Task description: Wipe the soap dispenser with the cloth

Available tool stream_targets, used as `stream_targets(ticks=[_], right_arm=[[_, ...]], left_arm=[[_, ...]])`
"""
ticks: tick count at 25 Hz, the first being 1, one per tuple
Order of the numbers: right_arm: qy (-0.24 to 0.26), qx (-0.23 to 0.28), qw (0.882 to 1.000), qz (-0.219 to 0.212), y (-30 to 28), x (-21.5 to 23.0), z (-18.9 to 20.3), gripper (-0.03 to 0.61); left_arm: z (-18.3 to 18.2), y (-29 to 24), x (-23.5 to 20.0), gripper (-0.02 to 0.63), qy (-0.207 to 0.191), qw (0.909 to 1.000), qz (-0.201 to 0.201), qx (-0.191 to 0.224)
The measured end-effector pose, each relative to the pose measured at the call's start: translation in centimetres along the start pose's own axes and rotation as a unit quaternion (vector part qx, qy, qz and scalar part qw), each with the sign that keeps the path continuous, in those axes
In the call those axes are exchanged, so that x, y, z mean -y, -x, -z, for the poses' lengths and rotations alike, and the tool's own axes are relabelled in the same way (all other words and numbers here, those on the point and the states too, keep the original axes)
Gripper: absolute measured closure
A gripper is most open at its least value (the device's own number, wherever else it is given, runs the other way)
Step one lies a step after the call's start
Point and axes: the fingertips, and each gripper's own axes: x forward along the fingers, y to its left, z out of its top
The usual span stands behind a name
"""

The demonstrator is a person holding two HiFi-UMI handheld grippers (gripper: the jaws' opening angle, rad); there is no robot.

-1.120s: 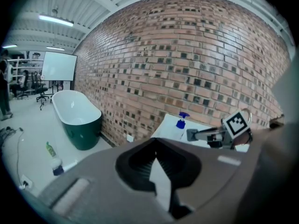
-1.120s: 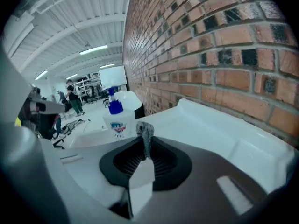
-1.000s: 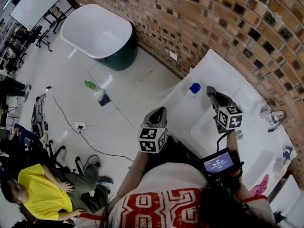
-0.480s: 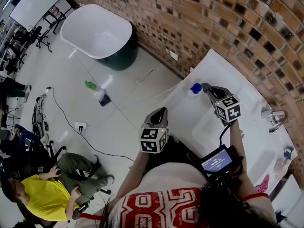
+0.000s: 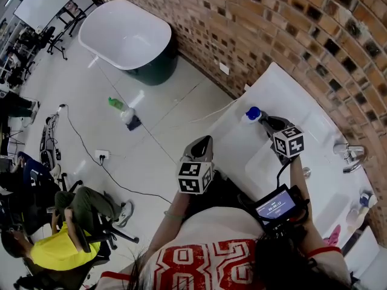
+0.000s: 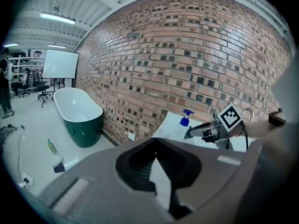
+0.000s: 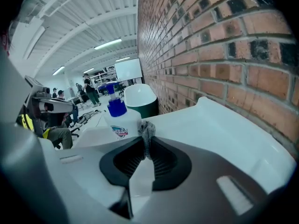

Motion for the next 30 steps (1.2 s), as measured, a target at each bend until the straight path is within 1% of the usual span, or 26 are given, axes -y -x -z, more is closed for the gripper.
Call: stream_targets(ticks=[5, 9, 14, 17, 21, 26, 28, 30], right_arm=[[-0.021, -0.027, 0.999, -0.003, -1.1, 0.1, 2.4, 0.531], [-0.027, -0.043, 0.999, -0.006, -1.8, 0.2, 3.7, 0.532], [-0.046, -0.039, 0.998, -0.006, -1.9, 0.3, 3.8, 0.532], [-0.036, -0.035, 0.999, 0.004, -1.2, 0.6, 3.4, 0.531], [0.004, -0.010, 1.000, 0.027, 0.3, 1.6, 0.8, 0.531], [0.049, 0.042, 0.997, 0.041, 2.8, 1.9, -4.3, 0.531], [0.052, 0.072, 0.995, 0.039, 4.1, 1.4, -6.5, 0.531], [0.035, 0.106, 0.994, 0.021, 5.4, 0.2, -8.7, 0.531]], left_arm=[[0.0, 0.2, -0.4, 0.611, 0.004, 1.0000, -0.005, 0.001], [0.2, 0.3, -0.8, 0.611, 0.007, 0.9999, -0.011, 0.002], [0.2, 0.5, -1.0, 0.611, 0.009, 0.9999, -0.012, 0.002], [0.1, 0.5, -0.8, 0.611, 0.008, 0.9999, -0.011, 0.004], [0.1, 0.5, -0.8, 0.611, 0.008, 0.9999, -0.011, 0.005], [0.1, 0.4, -0.4, 0.611, 0.004, 1.0000, -0.005, 0.005], [0.0, 0.4, -0.3, 0.611, 0.003, 1.0000, -0.002, 0.005], [0.0, 0.4, -0.3, 0.611, 0.002, 1.0000, -0.002, 0.005]])
